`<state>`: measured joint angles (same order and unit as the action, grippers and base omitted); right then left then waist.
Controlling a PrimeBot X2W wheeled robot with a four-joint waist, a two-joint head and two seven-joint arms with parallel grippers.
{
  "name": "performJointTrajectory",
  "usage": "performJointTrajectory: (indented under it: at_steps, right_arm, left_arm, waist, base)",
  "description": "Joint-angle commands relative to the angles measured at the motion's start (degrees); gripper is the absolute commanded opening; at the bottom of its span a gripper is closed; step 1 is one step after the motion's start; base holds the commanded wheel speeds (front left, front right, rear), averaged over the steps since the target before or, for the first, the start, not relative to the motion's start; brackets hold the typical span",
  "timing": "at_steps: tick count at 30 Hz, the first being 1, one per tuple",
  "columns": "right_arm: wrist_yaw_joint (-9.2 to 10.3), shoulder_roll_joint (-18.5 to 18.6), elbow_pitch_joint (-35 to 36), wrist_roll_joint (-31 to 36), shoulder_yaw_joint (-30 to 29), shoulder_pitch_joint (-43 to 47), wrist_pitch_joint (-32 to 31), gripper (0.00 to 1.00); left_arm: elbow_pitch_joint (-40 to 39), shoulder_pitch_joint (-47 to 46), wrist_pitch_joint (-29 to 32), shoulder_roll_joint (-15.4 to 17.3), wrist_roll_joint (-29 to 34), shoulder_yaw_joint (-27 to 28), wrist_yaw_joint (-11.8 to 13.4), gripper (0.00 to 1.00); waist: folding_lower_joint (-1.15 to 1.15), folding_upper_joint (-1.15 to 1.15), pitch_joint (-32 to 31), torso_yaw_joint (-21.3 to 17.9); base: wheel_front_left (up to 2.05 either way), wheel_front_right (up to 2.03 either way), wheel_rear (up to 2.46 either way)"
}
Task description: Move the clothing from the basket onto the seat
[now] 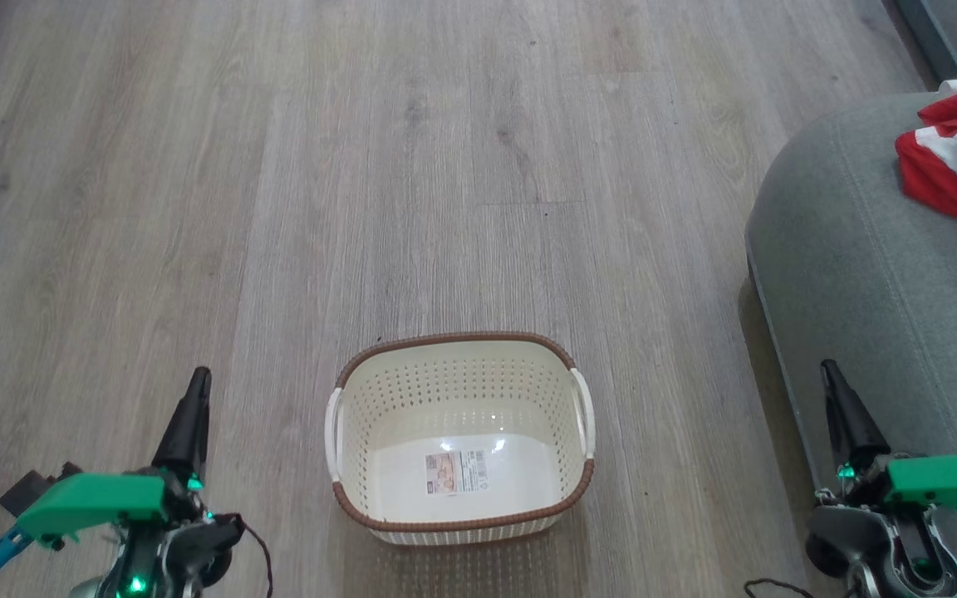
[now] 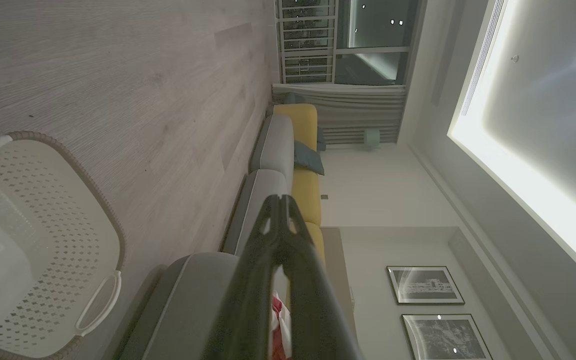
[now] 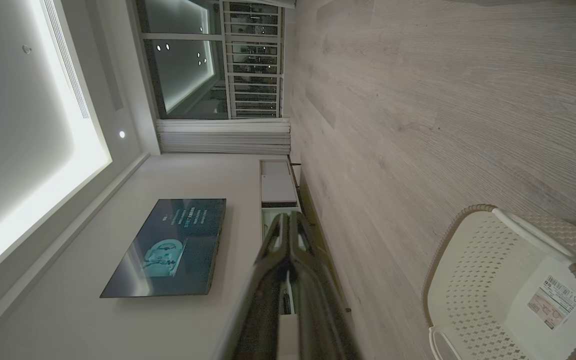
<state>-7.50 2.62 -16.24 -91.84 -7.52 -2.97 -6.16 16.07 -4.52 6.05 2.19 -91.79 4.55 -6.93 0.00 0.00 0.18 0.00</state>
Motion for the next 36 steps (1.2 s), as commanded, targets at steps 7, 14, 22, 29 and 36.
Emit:
performJointTrajectory:
  at_steps: [7, 14, 22, 29, 36]
  right_arm:
    - [0.01, 0.3, 2.2, -0.3, 1.0, -3.2, -0.3, 0.0]
    - [0.01, 0.3, 2.2, -0.3, 1.0, -3.2, -0.3, 0.0]
    - [0.01, 0.3, 2.2, -0.3, 1.0, -3.2, -0.3, 0.0]
    - [0.01, 0.3, 2.2, -0.3, 1.0, -3.2, -0.3, 0.0]
    - [0.01, 0.3, 2.2, -0.3, 1.0, -3.2, -0.3, 0.0]
  left_arm:
    - [-2.0, -1.7, 0.4, 0.7, -0.4, 2.0, -0.6, 0.0]
    - [-2.0, -1.7, 0.4, 0.7, -0.4, 2.0, -0.6, 0.0]
    - [-2.0, -1.7, 0.4, 0.7, -0.4, 2.0, -0.6, 0.0]
    - [-2.0, -1.7, 0.4, 0.7, -0.4, 2.0, -0.6, 0.0]
    - [-2.0, -1.7, 0.4, 0.7, -0.4, 2.0, -0.6, 0.0]
  waist:
    - [0.0, 0.0, 0.0, 0.0]
    - [0.0, 0.0, 0.0, 0.0]
    - [0.0, 0.0, 0.0, 0.0]
    - [0.0, 0.0, 0.0, 0.0]
    - [0.0, 0.0, 0.0, 0.0]
  base:
    - [0.0, 0.0, 0.0]
    - [0.0, 0.0, 0.0]
    - [0.0, 0.0, 0.0]
    - [0.0, 0.0, 0.0]
    - [0.0, 0.0, 0.0]
